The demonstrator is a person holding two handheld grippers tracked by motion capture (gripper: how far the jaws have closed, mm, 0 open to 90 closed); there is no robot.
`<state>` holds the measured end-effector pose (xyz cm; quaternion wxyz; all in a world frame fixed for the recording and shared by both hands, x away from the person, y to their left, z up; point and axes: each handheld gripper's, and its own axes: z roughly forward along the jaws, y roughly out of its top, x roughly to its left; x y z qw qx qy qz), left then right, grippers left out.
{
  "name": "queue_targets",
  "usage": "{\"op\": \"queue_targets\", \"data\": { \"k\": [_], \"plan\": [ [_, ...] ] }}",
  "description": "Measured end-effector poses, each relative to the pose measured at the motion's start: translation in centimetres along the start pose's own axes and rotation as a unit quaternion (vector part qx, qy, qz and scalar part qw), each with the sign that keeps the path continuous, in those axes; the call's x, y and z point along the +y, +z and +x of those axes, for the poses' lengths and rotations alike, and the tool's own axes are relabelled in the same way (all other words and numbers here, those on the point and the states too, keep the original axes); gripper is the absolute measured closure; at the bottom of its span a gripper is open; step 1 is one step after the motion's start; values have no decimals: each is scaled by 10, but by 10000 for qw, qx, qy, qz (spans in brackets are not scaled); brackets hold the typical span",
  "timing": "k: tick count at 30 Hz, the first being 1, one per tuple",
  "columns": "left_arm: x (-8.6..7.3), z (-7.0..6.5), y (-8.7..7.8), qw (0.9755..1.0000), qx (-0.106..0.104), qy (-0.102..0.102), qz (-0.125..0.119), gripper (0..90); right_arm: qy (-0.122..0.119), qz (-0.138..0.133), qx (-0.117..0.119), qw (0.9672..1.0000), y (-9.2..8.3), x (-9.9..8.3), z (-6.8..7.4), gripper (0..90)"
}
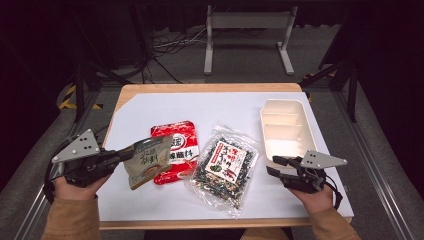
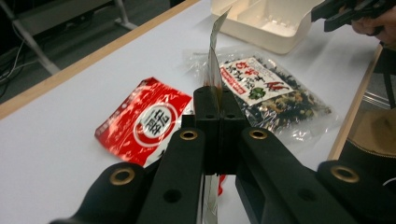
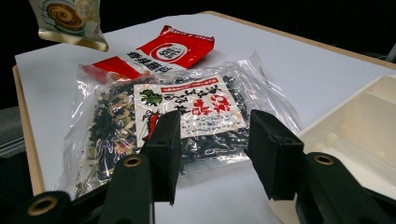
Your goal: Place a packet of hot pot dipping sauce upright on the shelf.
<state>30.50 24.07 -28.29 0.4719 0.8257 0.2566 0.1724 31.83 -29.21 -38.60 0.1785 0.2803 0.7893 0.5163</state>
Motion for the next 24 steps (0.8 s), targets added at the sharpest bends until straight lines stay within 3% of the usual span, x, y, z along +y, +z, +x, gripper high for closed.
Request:
{"op": "queue_targets", "data": {
  "k": [7, 17, 24],
  "plan": [
    [17, -1, 20, 9992, -341, 164, -137, 900, -31, 71, 52, 10000, 1, 1, 2, 521],
    [32, -6, 43, 9977, -539, 295, -291, 899, -171, 246, 351, 9989, 10, 7, 13, 497],
    [39, -7, 55, 9957, -666, 351, -547, 900, -367, 172, 550, 9977, 17, 16, 20, 498]
  ]
}}
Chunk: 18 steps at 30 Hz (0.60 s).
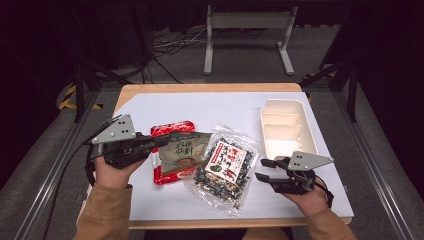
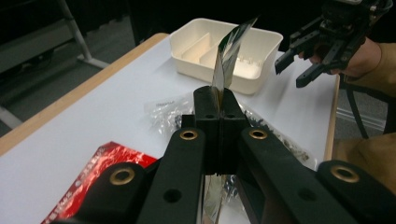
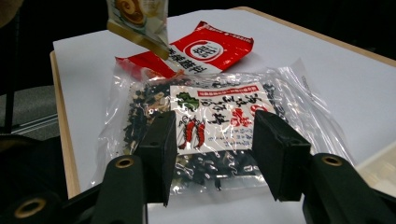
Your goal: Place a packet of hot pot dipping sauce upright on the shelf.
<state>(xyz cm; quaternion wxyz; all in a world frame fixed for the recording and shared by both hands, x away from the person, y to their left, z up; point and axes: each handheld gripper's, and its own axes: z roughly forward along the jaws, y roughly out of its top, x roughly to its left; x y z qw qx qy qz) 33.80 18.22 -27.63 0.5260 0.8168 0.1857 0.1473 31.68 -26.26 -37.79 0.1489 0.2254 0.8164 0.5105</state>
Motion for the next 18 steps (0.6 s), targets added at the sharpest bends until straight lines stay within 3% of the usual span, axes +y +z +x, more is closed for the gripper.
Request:
{"op": "queue_targets", "data": {
  "k": [7, 18],
  "plan": [
    [1, -2, 6, 9998, -53, 84, -178, 899, -133, -89, 208, 9997, 11, 15, 3, 487],
    [-2, -6, 11, 9992, -172, 149, -344, 900, -302, 47, 624, 9976, 39, 52, 2, 481]
  ]
}}
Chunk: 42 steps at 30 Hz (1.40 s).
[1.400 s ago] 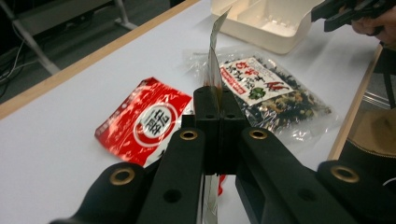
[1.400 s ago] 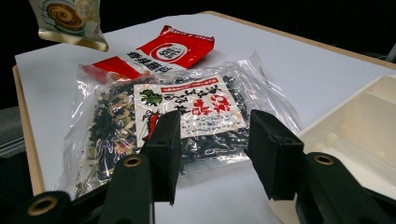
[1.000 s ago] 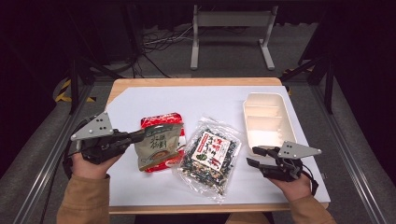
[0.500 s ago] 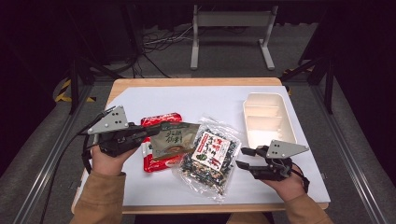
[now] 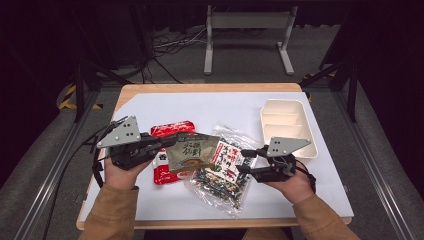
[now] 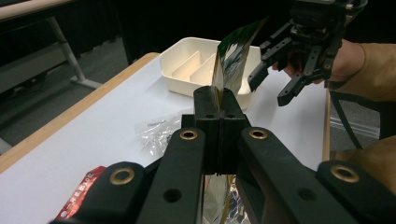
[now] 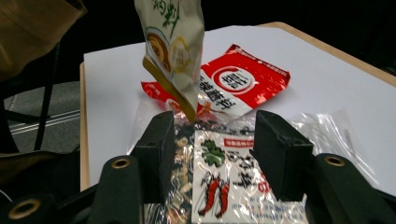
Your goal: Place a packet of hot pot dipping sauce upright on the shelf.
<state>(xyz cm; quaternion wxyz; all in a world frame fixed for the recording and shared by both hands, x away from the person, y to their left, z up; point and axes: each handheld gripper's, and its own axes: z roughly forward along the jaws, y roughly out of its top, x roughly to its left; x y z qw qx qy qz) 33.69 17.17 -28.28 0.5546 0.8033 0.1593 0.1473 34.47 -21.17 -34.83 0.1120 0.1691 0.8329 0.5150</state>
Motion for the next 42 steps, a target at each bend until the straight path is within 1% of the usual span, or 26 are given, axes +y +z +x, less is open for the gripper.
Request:
{"op": "queue_targets", "data": {
  "k": [2, 4, 5, 7, 9, 12, 13, 15, 16, 17, 18, 22, 25, 26, 28, 29, 30, 32, 33, 34, 35, 37, 40, 42],
  "plan": [
    [-1, 0, 1, 10000, 8, 70, -11, 900, -92, -35, 83, 9999, 6, 6, -1, 479],
    [-2, -2, 3, 9999, -19, 99, -27, 899, -119, -38, 148, 9998, 11, 10, -2, 483],
    [-3, -2, 5, 10000, -43, 67, -40, 899, -143, -44, 203, 9997, 15, 14, -2, 483],
    [-4, -2, 7, 9999, -82, 64, -59, 899, -194, -82, 291, 9994, 22, 19, -2, 487],
    [-4, -2, 8, 9999, -100, 79, -57, 899, -214, -88, 309, 9993, 25, 21, -2, 488],
    [-4, -4, 10, 9998, -184, 51, -96, 899, -287, -117, 368, 9988, 33, 27, -1, 492],
    [-5, -3, 11, 9997, -203, 80, -99, 899, -296, -125, 398, 9987, 35, 28, -1, 494],
    [-5, -4, 12, 9996, -237, 41, -115, 899, -295, -131, 440, 9985, 39, 31, -1, 498],
    [-6, -4, 13, 9996, -258, 34, -132, 900, -312, -148, 458, 9984, 41, 32, -1, 504],
    [-6, -4, 13, 9995, -273, 68, -121, 899, -327, -163, 476, 9982, 42, 34, -1, 512],
    [-6, -4, 14, 9995, -282, 49, -119, 899, -323, -181, 474, 9982, 43, 35, -1, 522],
    [-7, -4, 15, 9995, -296, 55, -117, 899, -177, -177, 524, 9983, 46, 41, -4, 567],
    [-8, -5, 16, 9995, -304, 16, -107, 899, -175, -169, 514, 9984, 47, 43, -4, 587],
    [-8, -4, 17, 9995, -304, 49, -85, 899, -184, -167, 523, 9983, 48, 45, -4, 592],
    [-8, -4, 18, 9995, -319, -1, -73, 899, -236, -152, 508, 9983, 47, 48, -4, 610],
    [-9, -4, 18, 9995, -314, 31, -64, 899, -251, -141, 501, 9983, 47, 50, -4, 618],
    [-9, -4, 19, 9995, -313, -5, -65, 899, -274, -84, 504, 9983, 47, 52, -5, 644],
    [-9, -4, 19, 9995, -320, 0, -62, 899, -268, -43, 522, 9983, 48, 53, -5, 654],
    [-9, -3, 19, 9995, -323, 30, -58, 899, -299, 59, 565, 9979, 50, 56, -5, 674],
    [-9, -3, 19, 9994, -326, 51, -54, 899, -299, 59, 565, 9979, 50, 56, -5, 674],
    [-10, -3, 20, 9995, -322, 15, -64, 899, -337, 88, 578, 9977, 51, 56, -6, 684],
    [-10, -3, 20, 9994, -331, 9, -76, 899, -423, 165, 615, 9971, 53, 59, -6, 701],
    [-10, -4, 21, 9994, -348, -28, -77, 899, -440, 250, 709, 9962, 56, 61, -7, 710],
    [-10, -4, 22, 9993, -363, 5, -37, 899, -485, 315, 796, 9951, 57, 64, -7, 706]
  ]
}}
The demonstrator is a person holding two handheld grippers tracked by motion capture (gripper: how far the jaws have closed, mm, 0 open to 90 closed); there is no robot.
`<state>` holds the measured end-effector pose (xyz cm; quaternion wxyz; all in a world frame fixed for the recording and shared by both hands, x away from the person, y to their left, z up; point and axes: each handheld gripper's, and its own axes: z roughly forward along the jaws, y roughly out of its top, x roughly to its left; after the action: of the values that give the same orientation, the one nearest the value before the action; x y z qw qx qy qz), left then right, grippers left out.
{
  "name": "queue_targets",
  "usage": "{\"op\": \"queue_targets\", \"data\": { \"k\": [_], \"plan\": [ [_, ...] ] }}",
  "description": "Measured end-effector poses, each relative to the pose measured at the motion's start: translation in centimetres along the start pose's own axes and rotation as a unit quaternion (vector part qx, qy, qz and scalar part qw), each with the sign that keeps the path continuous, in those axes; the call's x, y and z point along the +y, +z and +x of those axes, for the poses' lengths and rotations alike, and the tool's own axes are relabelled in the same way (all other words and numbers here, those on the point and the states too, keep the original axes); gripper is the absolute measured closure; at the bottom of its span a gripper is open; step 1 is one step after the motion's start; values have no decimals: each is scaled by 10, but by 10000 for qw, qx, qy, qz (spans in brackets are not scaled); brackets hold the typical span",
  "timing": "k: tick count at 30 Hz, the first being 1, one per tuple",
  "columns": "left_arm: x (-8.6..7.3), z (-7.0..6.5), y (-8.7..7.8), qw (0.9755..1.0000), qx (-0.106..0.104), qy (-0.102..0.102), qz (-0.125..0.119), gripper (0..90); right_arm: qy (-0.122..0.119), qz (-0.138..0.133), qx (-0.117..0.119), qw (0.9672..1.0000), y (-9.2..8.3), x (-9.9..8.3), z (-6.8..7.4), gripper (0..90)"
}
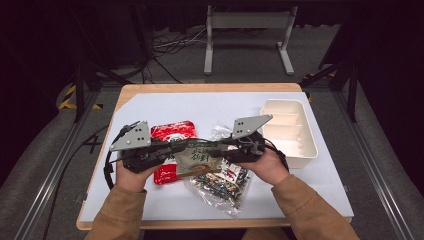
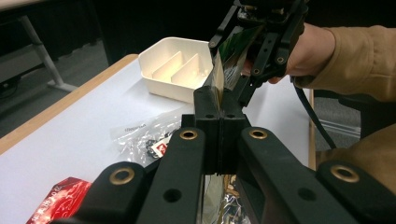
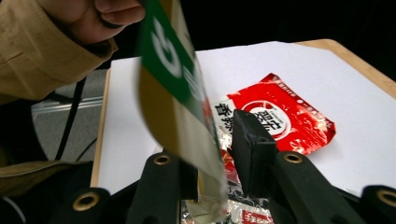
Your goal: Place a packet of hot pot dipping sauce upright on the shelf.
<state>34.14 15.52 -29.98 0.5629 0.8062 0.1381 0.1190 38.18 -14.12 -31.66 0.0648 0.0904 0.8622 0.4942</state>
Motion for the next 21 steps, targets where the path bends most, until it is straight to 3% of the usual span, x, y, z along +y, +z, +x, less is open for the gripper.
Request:
{"op": "queue_targets", "data": {
  "k": [5, 15, 19, 21],
  "plan": [
    [0, 0, 3, 10000, -9, 11, 43, 899, -184, 336, 90, 9992, -1, 10, 0, 712],
    [-1, -1, 6, 9999, -61, -4, 110, 899, -371, 727, 105, 9966, 3, 20, -1, 789],
    [-2, 0, 6, 9999, -53, -36, 122, 898, -681, 887, 89, 9937, 3, 22, 2, 860],
    [-2, 0, 6, 9999, -52, -55, 102, 898, -720, 929, 65, 9931, 3, 23, 3, 869]
  ]
}}
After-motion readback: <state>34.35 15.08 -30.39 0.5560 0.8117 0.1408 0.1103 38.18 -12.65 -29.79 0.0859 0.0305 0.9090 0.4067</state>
